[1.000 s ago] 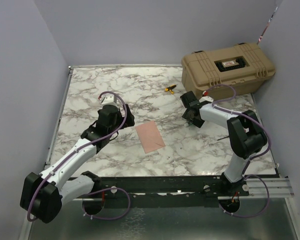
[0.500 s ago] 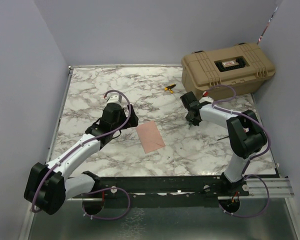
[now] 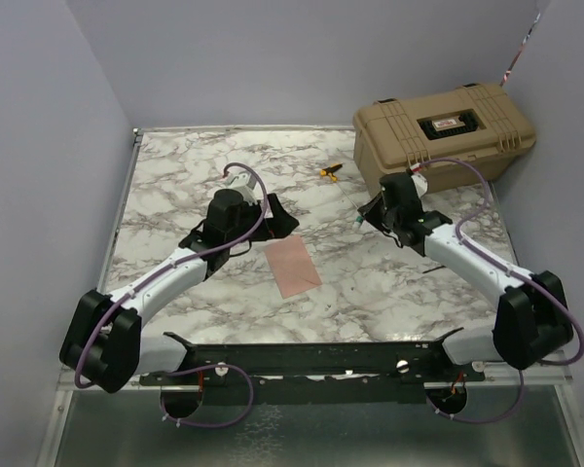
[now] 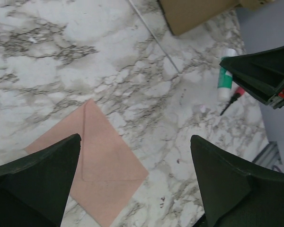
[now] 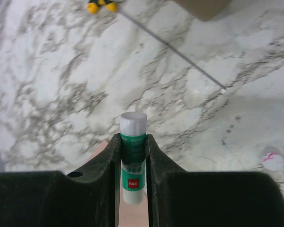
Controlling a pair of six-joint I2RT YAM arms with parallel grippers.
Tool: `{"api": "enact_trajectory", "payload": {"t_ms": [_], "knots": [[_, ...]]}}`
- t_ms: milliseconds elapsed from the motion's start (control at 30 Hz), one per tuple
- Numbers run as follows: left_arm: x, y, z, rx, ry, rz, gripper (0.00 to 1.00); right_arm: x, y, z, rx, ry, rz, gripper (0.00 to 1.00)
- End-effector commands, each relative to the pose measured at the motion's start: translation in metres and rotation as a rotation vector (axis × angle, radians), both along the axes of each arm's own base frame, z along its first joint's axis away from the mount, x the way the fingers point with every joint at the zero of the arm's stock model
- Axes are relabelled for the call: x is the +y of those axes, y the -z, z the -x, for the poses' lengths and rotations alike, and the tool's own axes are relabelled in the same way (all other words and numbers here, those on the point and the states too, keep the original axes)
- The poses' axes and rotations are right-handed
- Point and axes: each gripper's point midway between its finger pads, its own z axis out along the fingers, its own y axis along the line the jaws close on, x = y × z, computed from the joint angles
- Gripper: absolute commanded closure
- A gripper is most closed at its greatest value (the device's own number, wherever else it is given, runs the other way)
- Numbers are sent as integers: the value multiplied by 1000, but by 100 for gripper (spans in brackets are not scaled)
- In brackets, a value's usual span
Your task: Place the letter into the envelope and seal it
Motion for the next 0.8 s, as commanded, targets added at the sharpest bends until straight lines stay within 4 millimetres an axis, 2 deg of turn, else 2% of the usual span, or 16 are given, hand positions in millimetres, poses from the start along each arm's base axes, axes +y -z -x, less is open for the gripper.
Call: {"api": "enact_trajectory", "payload": {"t_ms": [0, 133, 300, 433, 500, 767], "knots": [[-51, -57, 9, -92, 172, 219, 1, 42, -50, 8, -189, -254, -178, 95], [-77, -83, 16, -132, 218, 291, 1, 71, -103, 21, -394, -444, -318, 95], [-95, -100, 13, -140, 233, 337, 3, 92, -143, 38, -518, -575, -462, 95], [-106, -104, 14, -131, 265, 360, 14, 103, -155, 48, -560, -653, -533, 93], [-109, -99, 13, -120, 276, 354, 24, 106, -157, 53, -568, -685, -548, 93], [-115, -94, 14, -99, 308, 353, 46, 112, -156, 64, -567, -768, -555, 92]]}}
